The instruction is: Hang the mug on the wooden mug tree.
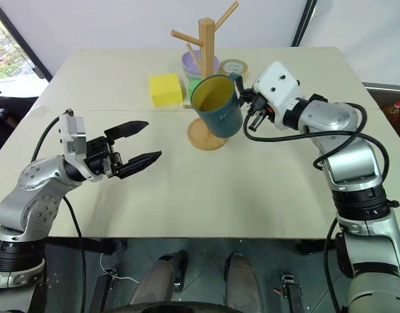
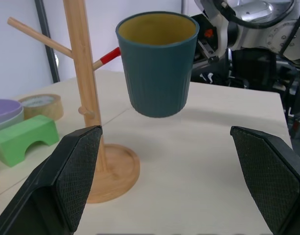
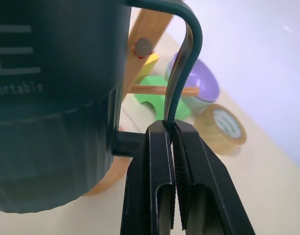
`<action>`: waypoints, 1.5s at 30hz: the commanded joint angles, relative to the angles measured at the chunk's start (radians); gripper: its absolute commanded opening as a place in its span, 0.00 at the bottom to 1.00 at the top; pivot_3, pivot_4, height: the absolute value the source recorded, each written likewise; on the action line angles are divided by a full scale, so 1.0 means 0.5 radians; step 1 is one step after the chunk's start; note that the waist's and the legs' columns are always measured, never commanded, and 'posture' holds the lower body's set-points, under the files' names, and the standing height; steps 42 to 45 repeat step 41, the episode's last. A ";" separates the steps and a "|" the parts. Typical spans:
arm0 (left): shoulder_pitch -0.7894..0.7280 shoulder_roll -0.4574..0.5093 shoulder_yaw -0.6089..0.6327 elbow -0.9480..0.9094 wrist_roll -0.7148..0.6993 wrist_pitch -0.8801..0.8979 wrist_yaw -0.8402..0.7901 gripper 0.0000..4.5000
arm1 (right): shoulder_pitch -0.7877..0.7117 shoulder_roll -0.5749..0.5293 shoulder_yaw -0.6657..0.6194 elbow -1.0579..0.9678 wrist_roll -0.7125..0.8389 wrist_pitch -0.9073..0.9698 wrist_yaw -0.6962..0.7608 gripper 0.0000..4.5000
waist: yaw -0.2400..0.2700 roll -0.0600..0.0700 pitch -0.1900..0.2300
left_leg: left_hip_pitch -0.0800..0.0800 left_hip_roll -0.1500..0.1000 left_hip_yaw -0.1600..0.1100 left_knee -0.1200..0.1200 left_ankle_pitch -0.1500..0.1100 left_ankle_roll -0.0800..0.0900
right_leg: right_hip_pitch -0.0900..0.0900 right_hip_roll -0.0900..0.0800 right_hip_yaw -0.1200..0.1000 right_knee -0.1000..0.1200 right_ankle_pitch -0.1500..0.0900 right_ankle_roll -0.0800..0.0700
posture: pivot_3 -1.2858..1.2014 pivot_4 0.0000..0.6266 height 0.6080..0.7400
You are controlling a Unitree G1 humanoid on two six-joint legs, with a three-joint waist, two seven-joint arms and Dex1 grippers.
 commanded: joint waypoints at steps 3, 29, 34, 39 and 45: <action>-0.018 0.017 0.034 -0.077 -0.025 -0.008 0.013 1.00 | -0.192 0.081 0.076 0.119 -0.110 -0.017 -0.017 0.01 | -0.011 0.000 0.000 | 0.000 0.000 0.000 0.000 0.000 0.000 | 0.000 0.000 0.000 0.001 0.000 0.000 | 0.52 0.24 1.00; 0.218 -0.168 0.112 0.285 0.381 -0.212 0.536 1.00 | 0.530 0.418 -0.576 0.091 0.076 -0.317 -0.341 0.81 | -0.038 -0.001 -0.001 | 0.003 -0.001 0.001 0.000 0.000 0.000 | 0.001 0.001 0.003 0.005 0.004 0.007 | 0.52 0.24 1.00; 0.365 -0.300 0.166 0.503 0.595 -0.396 0.786 1.00 | 0.855 0.666 -0.602 0.185 0.106 -0.562 -0.425 0.81 | -0.037 -0.002 -0.003 | 0.017 0.003 0.000 -0.003 0.000 0.000 | 0.009 0.004 0.004 0.008 0.001 -0.001 | 0.52 0.24 1.00; 0.468 -0.331 0.189 0.548 0.684 -0.478 0.877 1.00 | 0.943 0.783 -0.605 0.327 0.135 -0.740 -0.443 0.81 | -0.032 -0.001 -0.003 | 0.016 0.003 0.000 0.001 0.001 -0.001 | 0.009 0.004 0.005 0.009 0.003 -0.004 | 0.52 0.24 1.00; 0.488 -0.329 0.202 0.527 0.676 -0.475 0.887 1.00 | 0.938 0.799 -0.611 0.358 0.161 -0.775 -0.435 0.81 | -0.031 -0.001 -0.003 | 0.016 0.003 0.000 0.001 0.001 -0.002 | 0.009 0.003 0.005 0.009 0.003 -0.004 | 0.52 0.24 1.00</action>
